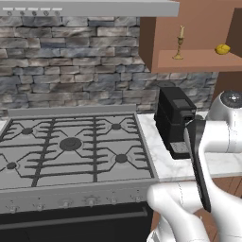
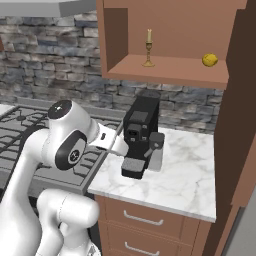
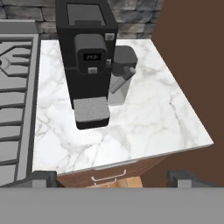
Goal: Pick the candle and candle from the dining table and place them in the open cabinet. Close the cabinet after placing the objects.
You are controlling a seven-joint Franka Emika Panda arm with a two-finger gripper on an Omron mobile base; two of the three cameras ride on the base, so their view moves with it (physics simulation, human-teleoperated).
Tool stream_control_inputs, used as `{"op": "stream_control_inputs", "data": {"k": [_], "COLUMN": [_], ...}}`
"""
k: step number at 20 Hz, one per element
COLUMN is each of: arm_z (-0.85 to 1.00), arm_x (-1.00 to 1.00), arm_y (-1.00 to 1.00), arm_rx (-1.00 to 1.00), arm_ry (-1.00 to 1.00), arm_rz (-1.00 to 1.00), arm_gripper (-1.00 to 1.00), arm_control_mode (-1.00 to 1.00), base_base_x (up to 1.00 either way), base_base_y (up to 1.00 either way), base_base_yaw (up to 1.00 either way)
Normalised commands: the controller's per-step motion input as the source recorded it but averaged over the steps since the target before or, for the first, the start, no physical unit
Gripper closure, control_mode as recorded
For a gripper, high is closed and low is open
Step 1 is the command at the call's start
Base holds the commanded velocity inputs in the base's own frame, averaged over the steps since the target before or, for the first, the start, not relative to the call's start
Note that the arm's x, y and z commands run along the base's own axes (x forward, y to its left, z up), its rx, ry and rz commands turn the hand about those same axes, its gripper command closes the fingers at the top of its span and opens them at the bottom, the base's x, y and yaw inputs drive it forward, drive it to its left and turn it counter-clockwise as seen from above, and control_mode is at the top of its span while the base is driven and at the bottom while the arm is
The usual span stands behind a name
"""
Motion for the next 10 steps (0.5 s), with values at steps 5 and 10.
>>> {"op": "stream_control_inputs", "data": {"k": [5, 10], "arm_z": [0.0, 0.0], "arm_x": [0.0, 0.0], "arm_y": [0.0, 0.0], "arm_rx": [0.0, 0.0], "arm_ry": [0.0, 0.0], "arm_rz": [0.0, 0.0], "arm_gripper": [-1.0, -1.0], "arm_control_mode": [1.0, 1.0], "base_base_x": [-0.38, -0.53], "base_base_y": [-0.01, -0.05], "base_base_yaw": [0.0, 0.0]}}
